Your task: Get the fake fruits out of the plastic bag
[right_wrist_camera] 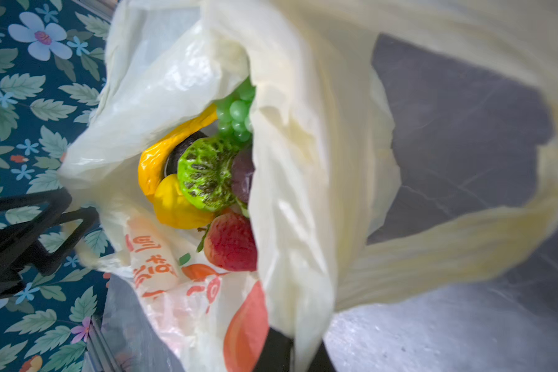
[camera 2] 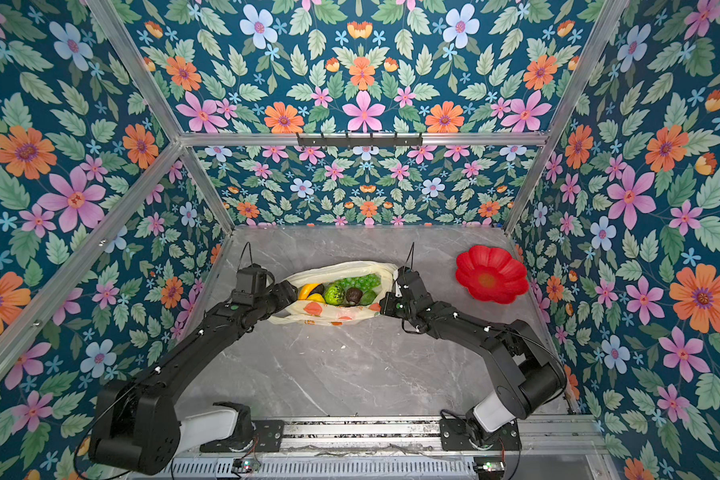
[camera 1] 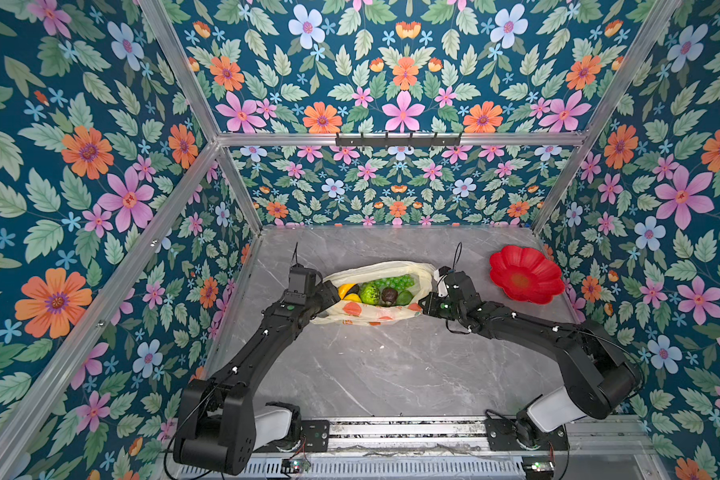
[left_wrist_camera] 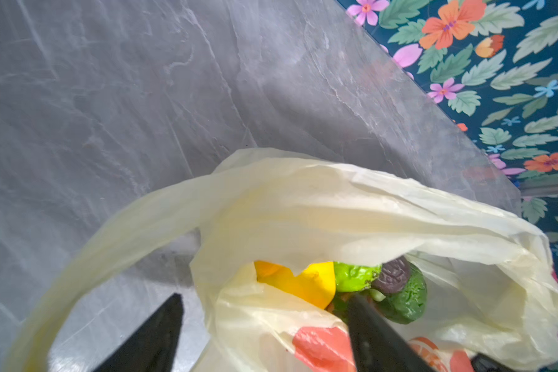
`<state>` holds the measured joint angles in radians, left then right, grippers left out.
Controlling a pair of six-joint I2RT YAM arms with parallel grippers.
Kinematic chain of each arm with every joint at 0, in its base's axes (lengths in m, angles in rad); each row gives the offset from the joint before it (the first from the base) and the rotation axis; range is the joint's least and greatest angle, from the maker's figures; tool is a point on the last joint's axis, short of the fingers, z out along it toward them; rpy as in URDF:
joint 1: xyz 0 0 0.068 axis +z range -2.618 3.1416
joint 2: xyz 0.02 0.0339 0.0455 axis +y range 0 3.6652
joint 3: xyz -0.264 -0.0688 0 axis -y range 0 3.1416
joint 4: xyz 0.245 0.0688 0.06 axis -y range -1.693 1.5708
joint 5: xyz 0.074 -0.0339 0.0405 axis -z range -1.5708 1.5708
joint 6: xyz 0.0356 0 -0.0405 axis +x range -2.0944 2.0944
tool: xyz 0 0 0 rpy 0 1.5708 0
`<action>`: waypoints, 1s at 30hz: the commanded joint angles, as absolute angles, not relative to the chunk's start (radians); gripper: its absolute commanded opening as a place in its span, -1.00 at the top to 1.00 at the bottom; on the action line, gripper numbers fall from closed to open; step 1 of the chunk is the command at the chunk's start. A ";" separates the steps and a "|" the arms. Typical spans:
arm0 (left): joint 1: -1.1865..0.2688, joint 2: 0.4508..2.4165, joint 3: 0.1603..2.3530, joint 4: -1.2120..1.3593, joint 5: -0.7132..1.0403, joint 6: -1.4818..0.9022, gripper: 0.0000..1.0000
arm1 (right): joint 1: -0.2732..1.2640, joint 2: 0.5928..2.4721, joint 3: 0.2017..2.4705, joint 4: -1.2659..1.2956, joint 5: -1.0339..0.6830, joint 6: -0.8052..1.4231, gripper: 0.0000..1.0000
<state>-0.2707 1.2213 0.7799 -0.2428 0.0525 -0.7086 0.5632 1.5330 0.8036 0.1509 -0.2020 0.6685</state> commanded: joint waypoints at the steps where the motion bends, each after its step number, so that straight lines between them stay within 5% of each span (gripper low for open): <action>1: -0.322 1.176 0.757 -0.291 -0.089 -0.771 -0.83 | 0.591 1.515 0.796 0.128 -0.142 0.640 1.00; 8: -0.428 1.117 0.724 -0.187 -0.124 -0.843 -0.79 | 0.626 1.505 0.788 0.126 -0.109 0.644 1.00; 15: -0.550 0.971 0.637 -0.348 -0.452 -1.076 -0.99 | 0.628 1.479 0.770 0.122 -0.091 0.663 1.00; 30: -0.429 1.298 0.645 0.011 -0.128 -1.017 -0.99 | 0.688 1.449 0.693 0.181 -0.071 0.693 1.00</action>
<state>-0.4545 1.2549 0.6353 -0.0727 -0.2028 -1.0382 0.6865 1.4670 0.7181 0.1310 -0.0757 0.6746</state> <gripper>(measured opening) 0.997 0.066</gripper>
